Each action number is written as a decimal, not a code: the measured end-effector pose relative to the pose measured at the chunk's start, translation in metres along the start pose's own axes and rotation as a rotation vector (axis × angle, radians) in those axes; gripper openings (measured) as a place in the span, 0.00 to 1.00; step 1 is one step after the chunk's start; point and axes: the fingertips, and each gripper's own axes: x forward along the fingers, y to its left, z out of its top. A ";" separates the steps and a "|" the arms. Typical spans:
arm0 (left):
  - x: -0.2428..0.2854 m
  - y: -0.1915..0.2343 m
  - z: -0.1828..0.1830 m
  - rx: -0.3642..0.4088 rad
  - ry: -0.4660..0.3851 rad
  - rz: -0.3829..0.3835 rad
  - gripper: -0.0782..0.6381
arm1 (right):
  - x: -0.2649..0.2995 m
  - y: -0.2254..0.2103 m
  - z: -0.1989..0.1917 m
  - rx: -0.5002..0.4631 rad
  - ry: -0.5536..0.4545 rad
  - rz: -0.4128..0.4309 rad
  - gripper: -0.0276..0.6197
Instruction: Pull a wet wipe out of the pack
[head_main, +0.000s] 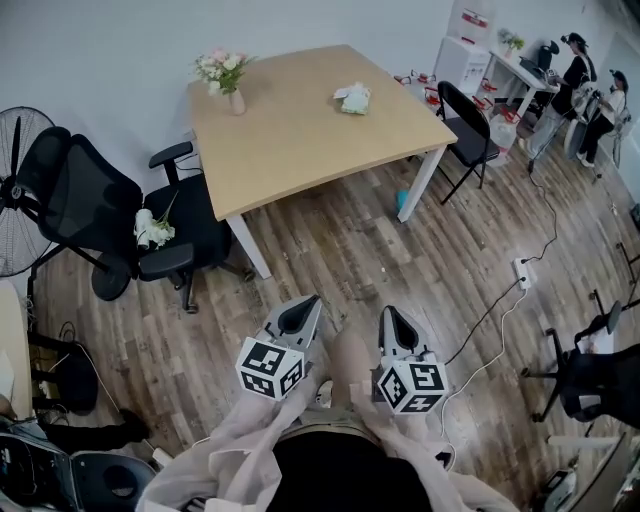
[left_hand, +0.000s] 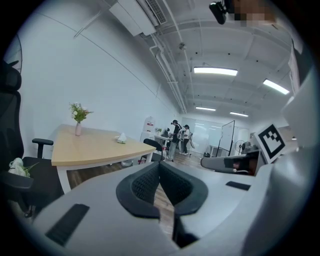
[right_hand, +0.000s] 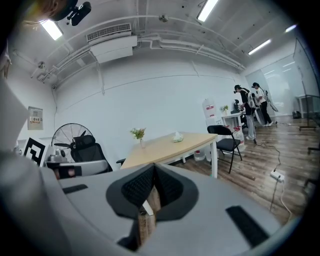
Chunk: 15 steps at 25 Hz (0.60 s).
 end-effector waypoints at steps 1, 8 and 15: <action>0.000 0.003 0.000 -0.002 0.000 0.005 0.12 | 0.002 0.000 -0.001 0.000 0.003 0.002 0.06; 0.018 0.015 -0.002 -0.004 0.012 0.022 0.12 | 0.017 -0.015 -0.001 0.015 0.011 -0.015 0.06; 0.049 0.019 0.004 -0.022 0.013 0.007 0.12 | 0.041 -0.035 0.006 0.021 0.021 -0.019 0.06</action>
